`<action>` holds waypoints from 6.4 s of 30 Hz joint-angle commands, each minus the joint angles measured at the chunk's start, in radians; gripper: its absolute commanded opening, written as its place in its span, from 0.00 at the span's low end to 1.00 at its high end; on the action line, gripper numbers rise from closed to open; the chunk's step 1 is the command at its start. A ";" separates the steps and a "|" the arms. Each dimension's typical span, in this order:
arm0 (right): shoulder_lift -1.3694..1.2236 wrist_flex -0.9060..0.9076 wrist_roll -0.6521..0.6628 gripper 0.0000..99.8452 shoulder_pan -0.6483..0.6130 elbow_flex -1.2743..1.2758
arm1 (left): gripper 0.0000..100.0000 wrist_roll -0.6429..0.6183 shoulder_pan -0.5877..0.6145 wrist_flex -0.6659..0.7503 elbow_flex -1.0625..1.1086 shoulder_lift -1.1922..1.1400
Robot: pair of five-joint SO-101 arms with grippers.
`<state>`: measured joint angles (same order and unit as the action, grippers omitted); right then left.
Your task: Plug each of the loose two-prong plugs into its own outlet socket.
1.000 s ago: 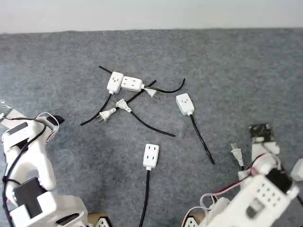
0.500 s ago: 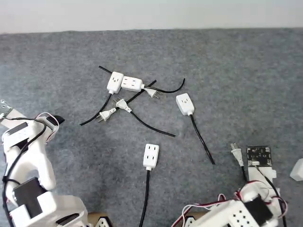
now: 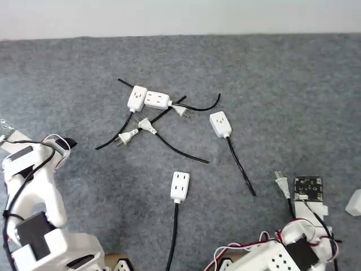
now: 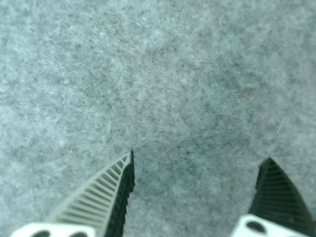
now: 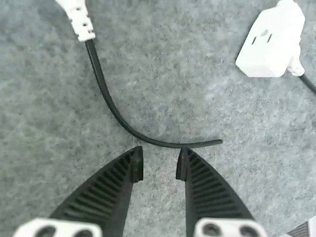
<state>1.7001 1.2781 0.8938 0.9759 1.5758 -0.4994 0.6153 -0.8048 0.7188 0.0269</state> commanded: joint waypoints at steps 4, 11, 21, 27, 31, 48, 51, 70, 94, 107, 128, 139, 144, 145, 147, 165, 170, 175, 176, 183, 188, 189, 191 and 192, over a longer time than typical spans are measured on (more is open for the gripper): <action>-0.062 0.059 -0.041 0.12 0.005 -0.078 | 0.37 -0.005 -0.009 -0.005 -0.045 0.005; -0.415 0.051 -0.037 0.12 -0.001 -0.275 | 0.37 -0.005 -0.009 -0.005 -0.045 0.005; -0.900 -0.260 -0.035 0.11 0.008 -0.354 | 0.37 -0.005 -0.009 -0.002 -0.047 0.005; -1.069 -0.384 -0.035 0.11 0.008 -0.400 | 0.37 -0.005 -0.009 -0.002 -0.047 0.005; -1.130 -0.390 -0.035 0.11 0.008 -0.443 | 0.37 -0.005 -0.012 -0.002 -0.047 0.005; -1.202 -0.395 0.410 0.11 0.008 -0.512 | 0.37 -0.003 -0.028 -0.003 -0.047 0.005; -1.198 -0.395 0.526 0.11 0.008 -0.512 | 0.37 -0.003 -0.028 -0.003 -0.047 0.005; -1.202 -0.286 0.784 0.11 0.008 -0.486 | 0.37 -0.003 -0.029 0.000 -0.047 0.003; -1.204 -0.433 0.905 0.09 0.189 -0.486 | 0.37 -0.003 -0.026 -0.003 -0.047 0.003; -1.202 -0.535 0.927 0.09 0.196 -0.486 | 0.37 -0.003 -0.026 -0.005 -0.047 0.003; -1.280 -0.647 1.057 0.09 0.180 -0.448 | 0.37 -0.003 -0.029 -0.002 -0.047 0.003; -1.518 -0.915 1.059 0.01 0.186 -0.450 | 0.37 -0.003 -0.029 0.002 -0.047 0.003; -1.434 -0.877 1.026 0.01 0.188 -0.448 | 0.37 -0.003 -0.029 0.002 -0.047 0.003; -1.397 -0.840 1.016 0.01 0.188 -0.451 | 0.37 -0.003 -0.029 0.002 -0.047 0.003; -1.307 -0.740 1.014 0.01 0.188 -0.457 | 0.37 -0.003 -0.029 0.002 -0.047 0.003; -0.630 0.513 0.856 0.01 0.259 -0.948 | 0.37 -0.003 -0.028 0.002 -0.047 0.003; -0.699 0.512 0.638 0.01 0.202 -1.112 | 0.37 -0.003 -0.028 0.002 -0.047 0.003; -0.906 0.479 0.466 0.01 0.065 -1.241 | 0.37 -0.003 -0.026 -0.002 -0.047 0.003; -0.961 0.463 0.433 0.01 0.044 -1.264 | 0.37 -0.003 -0.025 -0.002 -0.047 0.003; -1.403 0.295 0.364 0.01 -0.022 -1.404 | 0.37 -0.003 -0.025 -0.003 -0.047 0.003; -1.669 0.243 0.264 0.01 -0.047 -1.585 | 0.37 -0.003 -0.025 -0.002 -0.047 0.003; -1.715 0.232 0.236 0.01 -0.058 -1.633 | 0.37 -0.003 -0.026 -0.002 -0.047 0.003; -1.804 0.214 0.175 0.01 -0.074 -1.725 | 0.37 -0.003 -0.026 0.000 -0.047 0.003; -1.844 0.213 0.147 0.01 -0.081 -1.772 | 0.37 -0.003 -0.026 0.000 -0.047 0.003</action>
<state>-0.0583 1.5159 1.1193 0.9221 -0.0368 -0.4994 0.5923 -0.8048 0.7188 0.0269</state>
